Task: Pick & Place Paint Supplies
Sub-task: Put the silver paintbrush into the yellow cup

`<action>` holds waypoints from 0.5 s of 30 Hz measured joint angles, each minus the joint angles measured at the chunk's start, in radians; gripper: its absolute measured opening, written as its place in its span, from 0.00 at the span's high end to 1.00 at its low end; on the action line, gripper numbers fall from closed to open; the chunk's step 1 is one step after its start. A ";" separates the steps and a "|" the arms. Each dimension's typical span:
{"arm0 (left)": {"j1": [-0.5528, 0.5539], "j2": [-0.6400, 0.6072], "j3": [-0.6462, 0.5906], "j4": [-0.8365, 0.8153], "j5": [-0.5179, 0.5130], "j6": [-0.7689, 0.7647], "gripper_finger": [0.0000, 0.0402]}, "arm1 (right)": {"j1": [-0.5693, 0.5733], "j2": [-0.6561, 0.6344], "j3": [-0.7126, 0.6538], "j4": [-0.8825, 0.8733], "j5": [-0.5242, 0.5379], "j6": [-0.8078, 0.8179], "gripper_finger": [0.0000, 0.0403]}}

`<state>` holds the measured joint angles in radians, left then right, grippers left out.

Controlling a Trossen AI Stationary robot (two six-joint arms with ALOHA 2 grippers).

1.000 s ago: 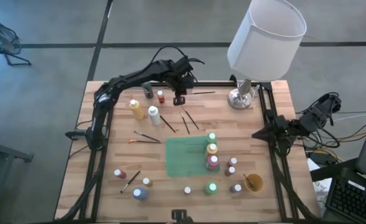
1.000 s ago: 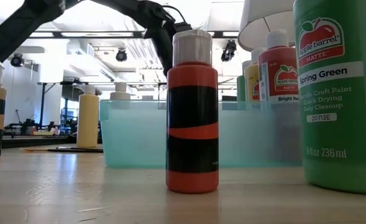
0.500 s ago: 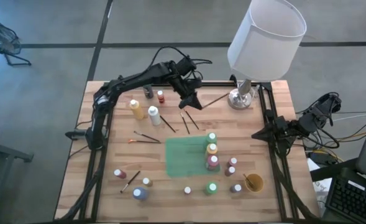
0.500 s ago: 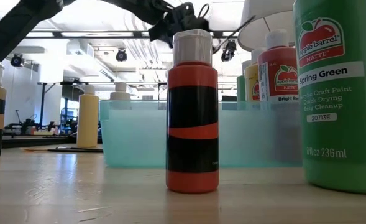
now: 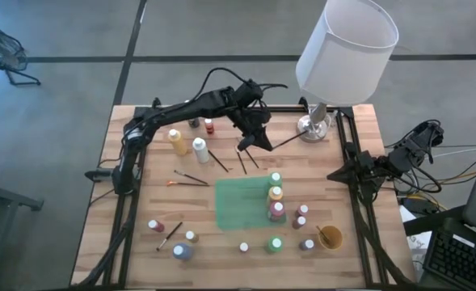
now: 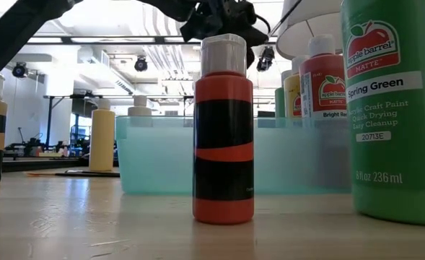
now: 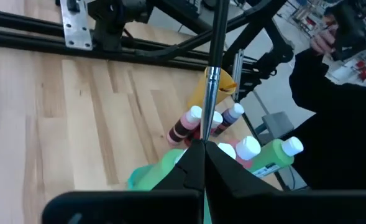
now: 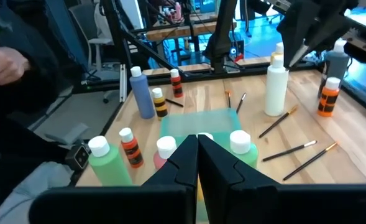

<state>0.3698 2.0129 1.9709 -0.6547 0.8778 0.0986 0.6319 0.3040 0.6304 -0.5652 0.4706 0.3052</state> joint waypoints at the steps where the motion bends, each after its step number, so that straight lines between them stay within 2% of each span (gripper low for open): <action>1: 0.000 0.000 0.000 0.000 -0.008 -0.007 1.00 | 0.000 0.000 0.000 0.000 0.000 -0.019 0.98; 7: 0.010 -0.001 0.000 -0.003 -0.027 -0.006 1.00 | 0.000 0.014 -0.001 0.027 0.000 -0.181 0.98; 15: 0.026 -0.001 0.000 -0.019 -0.030 0.021 1.00 | 0.000 0.156 -0.017 0.363 -0.017 -0.519 0.98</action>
<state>0.3954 2.0121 1.9709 -0.6739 0.8478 0.1192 0.6323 0.4603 0.6132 -0.2025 0.4537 -0.2143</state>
